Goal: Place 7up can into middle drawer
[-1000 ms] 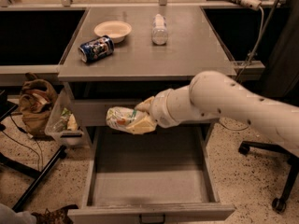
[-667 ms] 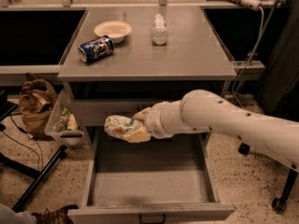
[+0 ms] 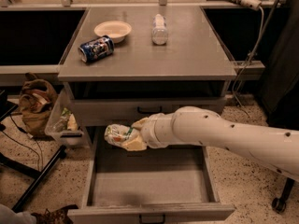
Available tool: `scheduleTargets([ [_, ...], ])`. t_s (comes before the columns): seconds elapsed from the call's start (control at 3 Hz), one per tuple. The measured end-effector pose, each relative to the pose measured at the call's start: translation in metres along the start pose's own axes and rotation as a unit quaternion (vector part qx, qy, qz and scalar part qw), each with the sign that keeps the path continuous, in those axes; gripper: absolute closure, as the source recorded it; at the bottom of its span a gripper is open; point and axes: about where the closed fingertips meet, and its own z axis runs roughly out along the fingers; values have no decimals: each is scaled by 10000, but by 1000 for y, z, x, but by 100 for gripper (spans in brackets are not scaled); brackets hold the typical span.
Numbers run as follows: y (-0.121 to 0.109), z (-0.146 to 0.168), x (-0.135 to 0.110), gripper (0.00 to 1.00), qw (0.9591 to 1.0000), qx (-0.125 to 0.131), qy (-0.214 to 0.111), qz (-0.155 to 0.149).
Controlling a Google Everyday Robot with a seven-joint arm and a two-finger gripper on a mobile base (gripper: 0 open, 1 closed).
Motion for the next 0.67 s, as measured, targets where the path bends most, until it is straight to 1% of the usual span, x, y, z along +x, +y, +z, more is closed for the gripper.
scheduleTargets([
  [0.33,1,12,15,100,9998,158,-61,122],
  [0.67,16,42,72,100,9973,306,13,668],
])
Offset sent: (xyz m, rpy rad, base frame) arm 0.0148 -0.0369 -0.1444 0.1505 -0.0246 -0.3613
